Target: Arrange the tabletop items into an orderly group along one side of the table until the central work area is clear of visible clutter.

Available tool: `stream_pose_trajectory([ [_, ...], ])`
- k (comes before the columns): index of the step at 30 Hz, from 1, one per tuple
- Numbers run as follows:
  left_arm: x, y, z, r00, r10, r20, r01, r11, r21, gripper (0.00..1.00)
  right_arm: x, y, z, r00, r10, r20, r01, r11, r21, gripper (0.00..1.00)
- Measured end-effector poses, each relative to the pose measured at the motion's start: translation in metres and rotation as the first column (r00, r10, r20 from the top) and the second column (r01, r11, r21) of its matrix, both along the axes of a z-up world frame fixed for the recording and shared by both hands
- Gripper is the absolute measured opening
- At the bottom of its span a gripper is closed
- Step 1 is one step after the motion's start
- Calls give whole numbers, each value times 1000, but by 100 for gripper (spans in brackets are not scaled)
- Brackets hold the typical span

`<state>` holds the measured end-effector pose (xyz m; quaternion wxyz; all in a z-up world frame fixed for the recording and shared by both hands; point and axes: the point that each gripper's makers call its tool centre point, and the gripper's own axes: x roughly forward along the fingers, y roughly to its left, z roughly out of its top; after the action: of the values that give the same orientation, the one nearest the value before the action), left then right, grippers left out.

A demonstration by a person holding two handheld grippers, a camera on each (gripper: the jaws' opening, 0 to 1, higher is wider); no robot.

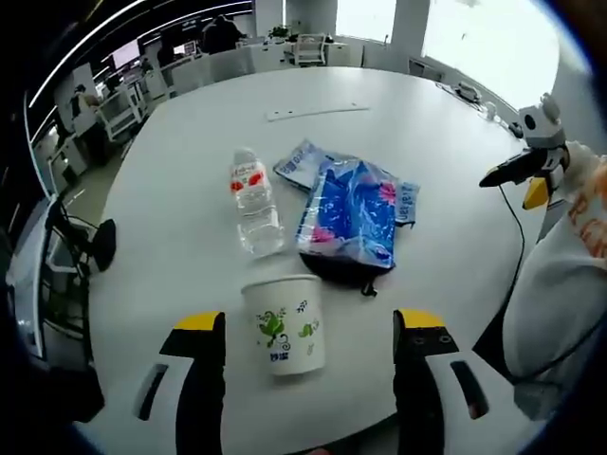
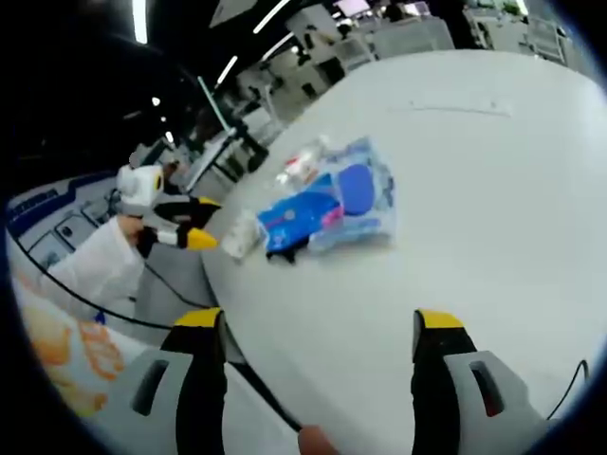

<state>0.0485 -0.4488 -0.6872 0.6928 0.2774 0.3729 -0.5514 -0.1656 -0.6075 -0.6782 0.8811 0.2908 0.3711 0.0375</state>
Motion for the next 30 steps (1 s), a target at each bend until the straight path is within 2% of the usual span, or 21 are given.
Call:
stream_pose_trajectory([
  [12, -1, -6, 5, 1000, 23, 0, -23, 1000, -14, 73, -5, -7, 0, 999, -38, 6, 37, 999, 29, 79],
  [30, 5, 6, 4, 998, 56, -1, -56, 998, -8, 74, -6, -6, 2, 998, -59, 11, 58, 997, 53, 78],
])
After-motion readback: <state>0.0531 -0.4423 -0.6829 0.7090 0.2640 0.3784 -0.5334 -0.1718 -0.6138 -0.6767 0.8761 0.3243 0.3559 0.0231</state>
